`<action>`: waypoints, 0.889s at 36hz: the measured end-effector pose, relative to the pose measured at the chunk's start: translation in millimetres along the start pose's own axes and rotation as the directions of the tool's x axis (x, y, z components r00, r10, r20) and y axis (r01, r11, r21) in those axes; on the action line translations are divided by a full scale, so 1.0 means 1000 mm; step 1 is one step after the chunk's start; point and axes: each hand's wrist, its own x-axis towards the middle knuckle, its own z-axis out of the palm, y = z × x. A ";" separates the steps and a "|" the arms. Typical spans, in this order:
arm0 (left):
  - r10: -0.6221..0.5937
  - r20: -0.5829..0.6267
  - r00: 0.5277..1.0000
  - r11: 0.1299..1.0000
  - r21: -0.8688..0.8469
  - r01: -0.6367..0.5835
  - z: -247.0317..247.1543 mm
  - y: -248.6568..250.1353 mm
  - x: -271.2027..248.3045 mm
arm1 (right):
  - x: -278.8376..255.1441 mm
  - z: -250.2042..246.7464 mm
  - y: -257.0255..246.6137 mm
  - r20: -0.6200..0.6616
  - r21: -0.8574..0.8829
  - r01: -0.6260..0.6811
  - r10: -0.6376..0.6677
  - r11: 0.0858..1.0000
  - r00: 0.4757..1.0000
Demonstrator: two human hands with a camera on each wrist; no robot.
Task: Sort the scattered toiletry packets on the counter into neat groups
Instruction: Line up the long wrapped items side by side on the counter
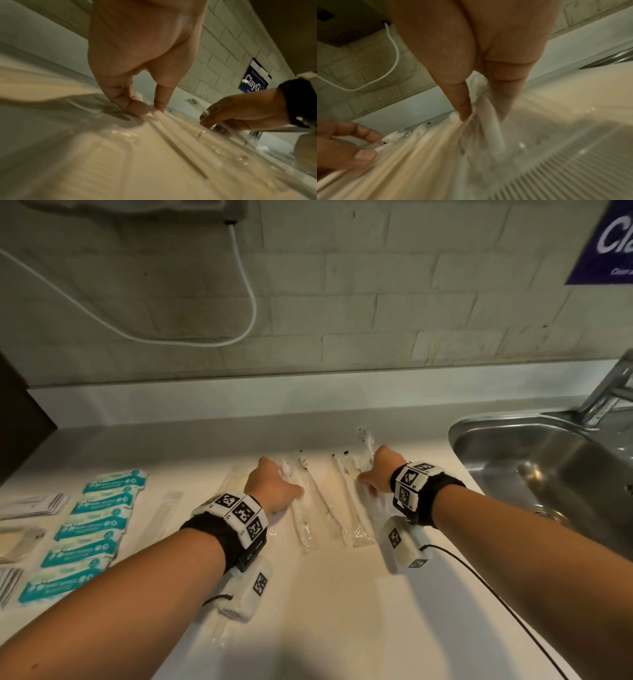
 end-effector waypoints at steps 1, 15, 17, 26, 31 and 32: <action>0.017 -0.005 1.000 0.999 0.032 -0.017 -0.001 -0.001 0.000 | 0.000 0.001 0.001 -0.006 -0.003 -0.001 0.001 1.000 1.000; 0.126 0.063 0.990 0.989 0.075 -0.131 0.005 0.007 0.000 | -0.014 -0.010 0.012 0.000 -0.126 0.026 -0.026 0.992 1.000; 0.154 0.070 0.986 0.966 0.199 -0.165 0.003 0.006 0.002 | -0.016 -0.011 0.016 0.016 -0.128 0.041 -0.039 0.991 0.999; 0.571 0.235 0.787 0.684 0.394 -0.614 0.014 0.027 -0.014 | -0.041 -0.017 0.045 0.017 -0.126 0.102 -0.101 0.987 0.995; 0.455 0.719 0.526 0.238 0.471 -0.849 0.039 0.046 -0.033 | -0.065 -0.014 0.066 0.088 -0.311 0.180 -0.161 0.933 0.983; 0.411 0.769 0.490 0.159 0.469 -0.869 0.046 0.047 -0.034 | -0.070 -0.012 0.069 0.094 -0.338 0.193 -0.171 0.921 0.981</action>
